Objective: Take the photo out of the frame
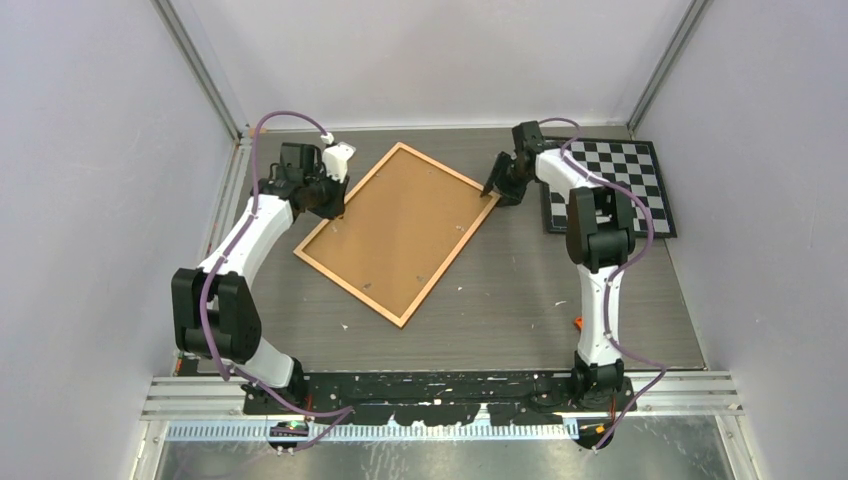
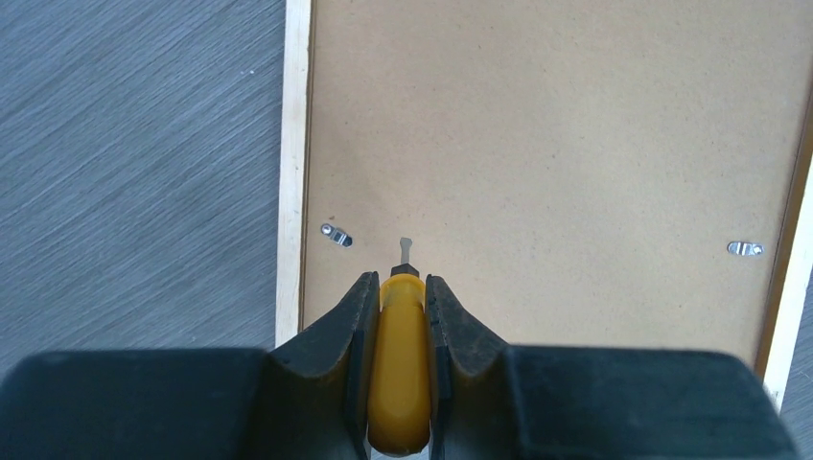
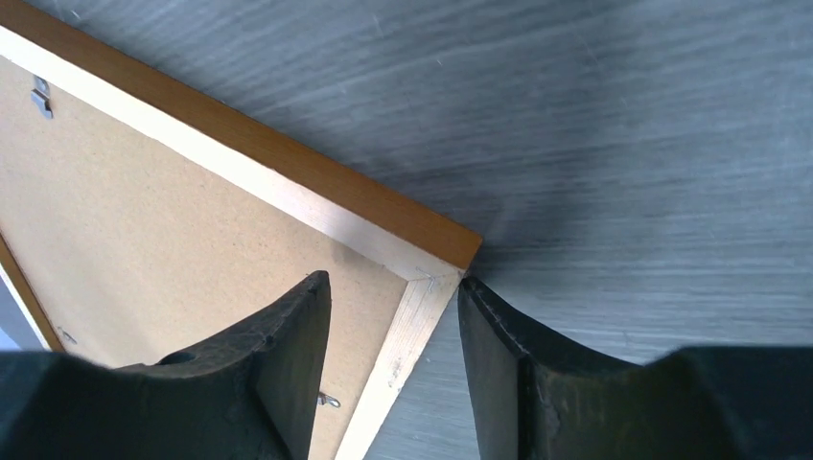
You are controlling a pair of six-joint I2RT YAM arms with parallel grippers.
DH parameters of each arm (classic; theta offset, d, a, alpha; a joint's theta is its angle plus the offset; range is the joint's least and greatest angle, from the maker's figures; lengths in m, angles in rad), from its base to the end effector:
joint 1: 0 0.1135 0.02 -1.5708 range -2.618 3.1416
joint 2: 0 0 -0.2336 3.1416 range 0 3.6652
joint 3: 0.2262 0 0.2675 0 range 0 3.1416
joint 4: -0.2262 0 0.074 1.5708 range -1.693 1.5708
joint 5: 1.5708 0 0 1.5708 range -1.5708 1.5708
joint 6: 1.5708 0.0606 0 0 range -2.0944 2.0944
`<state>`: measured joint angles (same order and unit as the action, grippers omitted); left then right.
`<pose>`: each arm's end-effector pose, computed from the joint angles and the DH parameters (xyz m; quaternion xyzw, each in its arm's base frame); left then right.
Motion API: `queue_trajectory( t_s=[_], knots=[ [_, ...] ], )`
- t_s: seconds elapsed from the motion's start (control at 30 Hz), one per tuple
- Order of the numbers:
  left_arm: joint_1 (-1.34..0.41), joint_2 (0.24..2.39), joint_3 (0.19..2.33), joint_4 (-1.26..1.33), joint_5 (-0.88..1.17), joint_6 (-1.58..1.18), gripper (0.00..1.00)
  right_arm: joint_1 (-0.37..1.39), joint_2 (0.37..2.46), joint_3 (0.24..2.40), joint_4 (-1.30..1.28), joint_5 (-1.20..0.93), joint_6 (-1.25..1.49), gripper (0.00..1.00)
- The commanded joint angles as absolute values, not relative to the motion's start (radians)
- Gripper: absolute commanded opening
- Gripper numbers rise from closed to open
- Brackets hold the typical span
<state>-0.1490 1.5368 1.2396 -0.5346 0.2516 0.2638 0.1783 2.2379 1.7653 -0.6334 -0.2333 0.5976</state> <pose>0.3619 -0.0696 0.2299 0.2340 0.8962 -0.0963 0.3644 0.4734 0.0995 0.1129 0.1749 0.9509 0.1914 0.1689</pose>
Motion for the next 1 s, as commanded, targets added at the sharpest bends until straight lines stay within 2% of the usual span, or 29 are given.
queue_trajectory(
  t_s=[0.0,0.37,0.5,0.7,0.8,0.97],
  knots=[
    [-0.144,1.519,1.26,-0.51,0.247,0.251,0.0,0.197,2.23,1.837,-0.615,-0.169,0.567,0.56],
    [-0.144,1.548,1.29,-0.508,0.246,0.252,0.0,0.335,2.118,1.648,-0.689,0.03,0.677,0.58],
    [-0.144,1.548,1.295,-0.507,0.247,0.254,0.0,0.372,2.128,1.652,-0.748,0.124,0.71,0.54],
    [-0.144,1.531,1.284,-0.515,0.238,0.269,0.0,0.374,2.112,1.618,-0.763,0.143,0.709,0.26],
    [-0.143,1.521,1.275,-0.518,0.237,0.271,0.0,0.353,2.119,1.645,-0.779,0.123,0.663,0.03],
    [-0.144,1.509,1.278,-0.534,0.249,0.274,0.0,0.298,2.15,1.702,-0.846,0.033,0.463,0.01]
  ],
)
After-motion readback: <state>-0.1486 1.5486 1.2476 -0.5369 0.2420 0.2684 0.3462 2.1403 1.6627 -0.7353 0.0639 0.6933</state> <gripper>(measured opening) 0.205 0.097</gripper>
